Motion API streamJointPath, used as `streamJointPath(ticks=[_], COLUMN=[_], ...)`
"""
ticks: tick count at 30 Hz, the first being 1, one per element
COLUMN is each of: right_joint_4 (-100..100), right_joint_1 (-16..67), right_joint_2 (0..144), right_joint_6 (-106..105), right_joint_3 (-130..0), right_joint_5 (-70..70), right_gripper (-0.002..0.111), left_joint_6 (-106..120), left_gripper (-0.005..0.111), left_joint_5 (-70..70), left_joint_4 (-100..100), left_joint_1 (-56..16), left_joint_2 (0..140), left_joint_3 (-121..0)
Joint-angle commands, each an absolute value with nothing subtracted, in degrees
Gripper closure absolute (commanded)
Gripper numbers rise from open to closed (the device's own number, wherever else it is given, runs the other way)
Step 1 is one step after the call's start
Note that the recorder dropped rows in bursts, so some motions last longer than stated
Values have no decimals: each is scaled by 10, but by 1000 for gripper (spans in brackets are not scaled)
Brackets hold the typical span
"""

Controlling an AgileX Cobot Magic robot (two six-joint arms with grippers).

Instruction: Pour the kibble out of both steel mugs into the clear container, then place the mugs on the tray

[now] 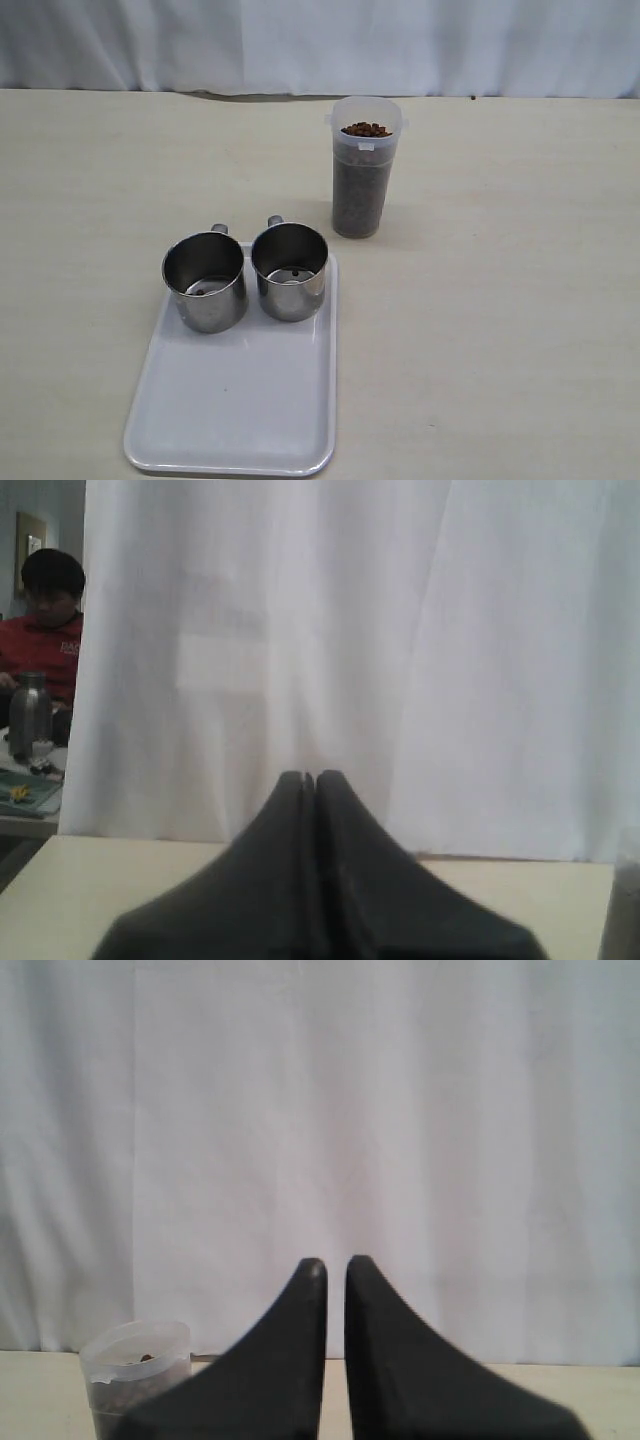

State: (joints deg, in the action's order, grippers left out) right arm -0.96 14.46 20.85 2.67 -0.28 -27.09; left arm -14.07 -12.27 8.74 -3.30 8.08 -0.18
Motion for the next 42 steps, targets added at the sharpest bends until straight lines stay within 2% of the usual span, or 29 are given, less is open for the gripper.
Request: streamJointPath(ticks=[1, 19, 25, 42], right_joint_4=[-8, -8, -8, -4], right_joint_1=[141, 141, 141, 141], right_joint_2=[206, 206, 206, 202], right_joint_6=[25, 25, 25, 25], right_joint_3=[0, 0, 0, 0], right_joint_5=[-267, -267, -267, -265], right_gripper=[103, 103, 103, 103], left_joint_6=[-130, -118, -120, -129], left_gripper=[107, 107, 107, 107], left_joint_5=[-91, -45, 74, 64], left_joint_4=[83, 69, 68, 52], left_joint_1=[-31, -31, -20, -20], left_joint_2=[77, 76, 0, 0], left_joint_3=[0, 0, 0, 0])
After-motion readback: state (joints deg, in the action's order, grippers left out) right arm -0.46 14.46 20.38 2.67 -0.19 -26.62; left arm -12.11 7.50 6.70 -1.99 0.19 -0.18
